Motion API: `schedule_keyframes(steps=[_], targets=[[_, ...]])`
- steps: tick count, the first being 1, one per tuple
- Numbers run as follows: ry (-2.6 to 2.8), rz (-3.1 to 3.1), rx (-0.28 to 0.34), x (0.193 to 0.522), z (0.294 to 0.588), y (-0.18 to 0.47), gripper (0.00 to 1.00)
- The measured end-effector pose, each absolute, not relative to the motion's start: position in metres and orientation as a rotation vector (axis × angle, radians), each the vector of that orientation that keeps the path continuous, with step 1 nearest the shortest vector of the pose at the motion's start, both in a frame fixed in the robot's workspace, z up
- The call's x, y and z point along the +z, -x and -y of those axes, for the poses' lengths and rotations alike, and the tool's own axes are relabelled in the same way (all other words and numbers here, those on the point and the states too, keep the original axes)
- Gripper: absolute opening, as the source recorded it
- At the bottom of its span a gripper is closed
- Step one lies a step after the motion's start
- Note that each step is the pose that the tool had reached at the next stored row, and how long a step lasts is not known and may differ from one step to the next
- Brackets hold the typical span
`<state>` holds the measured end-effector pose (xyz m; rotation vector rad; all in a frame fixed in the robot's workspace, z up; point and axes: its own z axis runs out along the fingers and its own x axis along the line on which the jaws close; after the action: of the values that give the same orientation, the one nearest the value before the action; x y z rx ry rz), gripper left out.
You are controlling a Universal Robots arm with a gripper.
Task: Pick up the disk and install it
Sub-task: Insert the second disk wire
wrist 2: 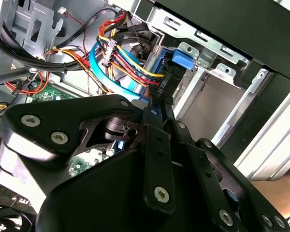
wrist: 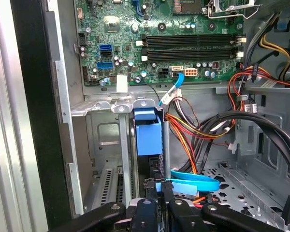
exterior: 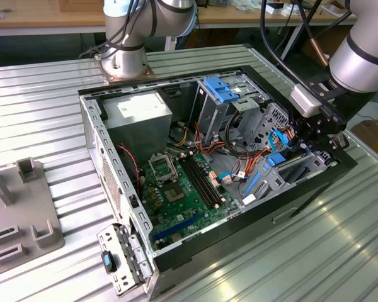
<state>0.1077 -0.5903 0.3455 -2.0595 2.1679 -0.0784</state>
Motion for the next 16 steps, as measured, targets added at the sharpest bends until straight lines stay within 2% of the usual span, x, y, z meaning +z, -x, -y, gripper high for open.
schedule_keyframes(steps=[16], targets=[[2.04,-2.159,-0.045,0.3463,0.5931,-0.1077,0.16]])
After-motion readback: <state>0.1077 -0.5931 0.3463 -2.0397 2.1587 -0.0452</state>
